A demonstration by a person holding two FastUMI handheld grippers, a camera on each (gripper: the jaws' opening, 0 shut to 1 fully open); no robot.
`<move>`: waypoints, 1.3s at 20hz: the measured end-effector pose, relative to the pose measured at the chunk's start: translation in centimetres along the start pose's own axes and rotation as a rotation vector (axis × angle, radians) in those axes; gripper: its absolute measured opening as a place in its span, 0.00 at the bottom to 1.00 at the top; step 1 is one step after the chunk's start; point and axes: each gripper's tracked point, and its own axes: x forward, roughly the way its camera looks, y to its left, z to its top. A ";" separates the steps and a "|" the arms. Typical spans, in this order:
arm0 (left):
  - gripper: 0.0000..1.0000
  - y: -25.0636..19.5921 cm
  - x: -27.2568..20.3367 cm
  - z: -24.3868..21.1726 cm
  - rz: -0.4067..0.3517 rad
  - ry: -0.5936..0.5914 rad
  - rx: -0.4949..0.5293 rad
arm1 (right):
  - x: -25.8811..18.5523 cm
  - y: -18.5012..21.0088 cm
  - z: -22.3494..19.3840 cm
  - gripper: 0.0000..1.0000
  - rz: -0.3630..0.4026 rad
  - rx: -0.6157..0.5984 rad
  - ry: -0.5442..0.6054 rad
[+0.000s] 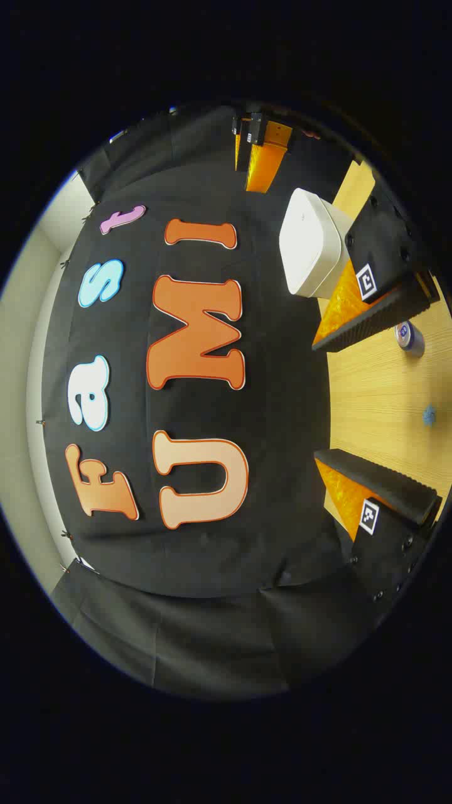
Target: Press the lid of the desktop garbage bin to open it, pick up the crumpled paper on the desktop and throw it into the bin, then pick up the pop can on the desktop and drop it into the bin, and finally close the garbage bin lid.
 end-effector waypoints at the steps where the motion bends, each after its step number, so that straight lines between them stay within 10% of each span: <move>1: 0.99 0.2 -0.3 0.0 0.003 -0.004 0.003 | 0.0 0.0 0.0 0.95 -0.001 -0.003 0.003; 16: 0.99 2.6 -1.3 -1.6 0.053 0.028 0.037 | 2.9 -2.0 -1.8 0.94 -0.070 -0.022 0.125; 26: 0.99 3.9 -1.5 -4.9 0.104 0.124 0.020 | 5.8 -4.8 -5.7 0.65 -0.081 -0.006 0.309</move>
